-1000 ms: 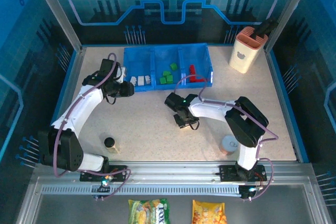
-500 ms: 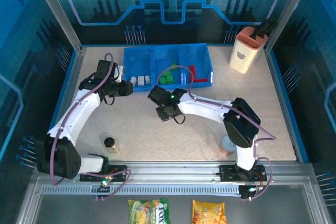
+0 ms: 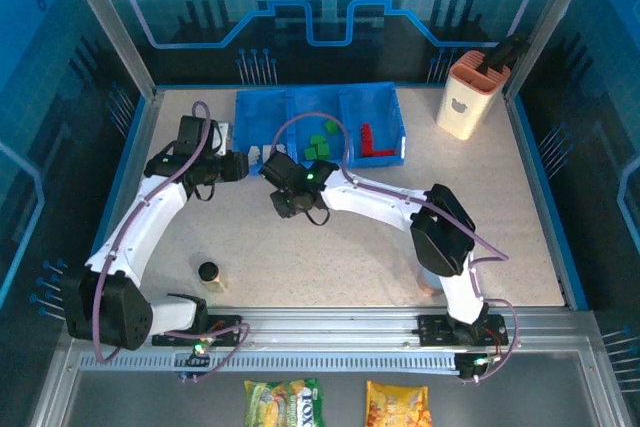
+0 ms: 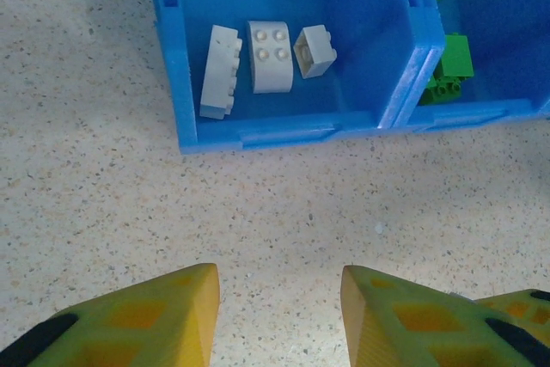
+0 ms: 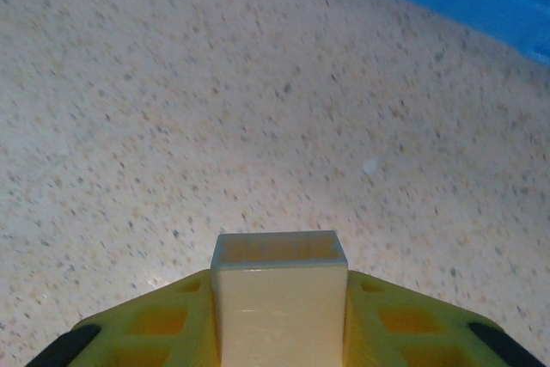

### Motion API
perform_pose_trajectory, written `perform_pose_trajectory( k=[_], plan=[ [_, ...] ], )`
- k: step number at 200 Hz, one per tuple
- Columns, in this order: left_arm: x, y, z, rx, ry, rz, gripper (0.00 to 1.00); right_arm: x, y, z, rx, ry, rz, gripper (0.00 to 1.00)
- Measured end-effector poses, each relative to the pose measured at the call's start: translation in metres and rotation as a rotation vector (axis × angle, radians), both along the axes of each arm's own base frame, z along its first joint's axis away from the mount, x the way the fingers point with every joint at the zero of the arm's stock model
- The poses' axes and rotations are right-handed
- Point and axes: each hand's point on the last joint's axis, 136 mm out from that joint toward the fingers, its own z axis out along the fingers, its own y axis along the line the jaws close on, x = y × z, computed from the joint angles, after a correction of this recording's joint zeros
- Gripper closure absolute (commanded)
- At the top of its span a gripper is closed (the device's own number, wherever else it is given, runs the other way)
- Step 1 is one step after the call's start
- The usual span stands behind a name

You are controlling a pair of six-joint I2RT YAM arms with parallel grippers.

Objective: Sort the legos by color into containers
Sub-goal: Place the lego in the container.

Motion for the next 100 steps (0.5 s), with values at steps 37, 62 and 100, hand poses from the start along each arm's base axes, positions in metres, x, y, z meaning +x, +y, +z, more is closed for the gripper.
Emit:
perform_pose_trajectory(
  k=[37, 62, 100],
  plan=[
    [-0.001, 0.003, 0.005, 0.002, -0.021, 0.008, 0.57, 0.016, 0.025, 0.015, 0.067, -0.058, 0.018, 0.66],
    [-0.001, 0.005, 0.006, 0.002, -0.024, 0.015, 0.56, 0.027, 0.041, 0.024, 0.11, -0.095, 0.027, 0.66],
    [0.0, 0.01, 0.007, 0.001, -0.028, 0.03, 0.56, 0.047, 0.069, 0.037, 0.163, -0.169, 0.04, 0.67]
  ],
)
